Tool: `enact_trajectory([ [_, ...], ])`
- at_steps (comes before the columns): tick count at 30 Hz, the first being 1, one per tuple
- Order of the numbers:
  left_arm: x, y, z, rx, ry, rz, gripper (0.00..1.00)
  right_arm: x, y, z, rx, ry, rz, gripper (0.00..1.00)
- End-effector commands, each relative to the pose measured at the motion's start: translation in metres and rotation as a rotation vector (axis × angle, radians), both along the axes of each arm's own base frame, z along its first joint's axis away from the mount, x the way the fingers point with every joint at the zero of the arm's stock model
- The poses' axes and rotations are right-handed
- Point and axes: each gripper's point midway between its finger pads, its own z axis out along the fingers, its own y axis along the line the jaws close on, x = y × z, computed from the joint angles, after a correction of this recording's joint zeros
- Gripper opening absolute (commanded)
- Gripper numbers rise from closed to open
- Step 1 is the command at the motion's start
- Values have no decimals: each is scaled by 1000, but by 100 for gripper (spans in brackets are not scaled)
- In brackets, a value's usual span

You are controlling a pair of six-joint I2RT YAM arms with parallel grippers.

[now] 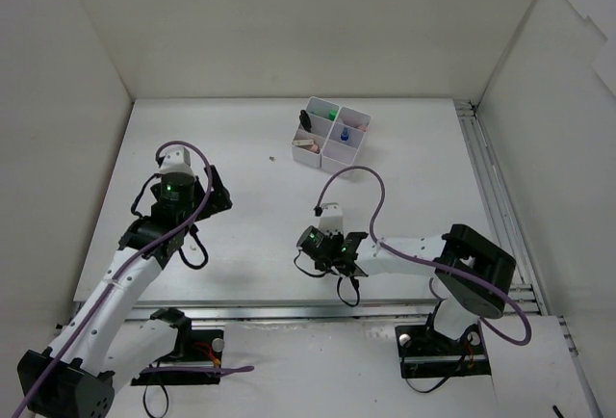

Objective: Sort the stationery into containers
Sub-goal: Pick up the stationery from the corner of the board, then place the stationery in the storage box.

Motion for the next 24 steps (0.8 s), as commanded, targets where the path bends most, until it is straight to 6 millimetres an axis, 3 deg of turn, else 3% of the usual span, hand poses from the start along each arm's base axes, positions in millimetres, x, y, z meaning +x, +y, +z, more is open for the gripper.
enact_trajectory([
  [1,9,-5,28,-25,-81,-16,99,10,-8,25,-15,-68,50,0],
  [5,7,-13,23,-34,-61,-70,100,52,-10,93,-38,-244,146,0],
  [9,1,-24,5,-49,-17,-134,99,104,-27,160,-165,-435,257,0],
  [11,-1,-31,1,-59,-11,-181,99,124,-20,188,-247,-541,448,0],
  [12,-3,-38,-5,-75,-4,-221,99,135,-18,189,-308,-569,594,0],
  [14,-6,-48,-9,-88,-7,-277,99,151,-10,203,-352,-639,719,0],
  [15,-9,-55,-15,-105,-2,-317,99,166,-16,197,-420,-636,781,0],
  [16,-10,-57,-17,-103,-5,-336,99,179,-14,213,-422,-655,796,0],
  [17,-11,-59,-19,-103,-7,-360,100,188,-16,212,-448,-636,807,0],
  [18,-16,-68,-25,-111,3,-409,99,206,-24,199,-496,-587,813,0],
  [19,-17,-68,-25,-107,2,-417,99,217,-26,210,-513,-587,809,0],
  [20,-19,-70,-30,-96,12,-434,99,232,-34,193,-542,-542,809,0],
  [21,-22,-73,-32,-91,13,-451,99,241,-36,189,-565,-538,831,0],
  [22,-22,-73,-34,-85,17,-454,100,252,-35,196,-571,-553,826,0],
  [23,-23,-76,-36,-75,22,-472,99,264,-43,179,-581,-513,824,0],
  [24,-26,-80,-37,-72,28,-498,100,269,-43,175,-581,-506,834,0],
])
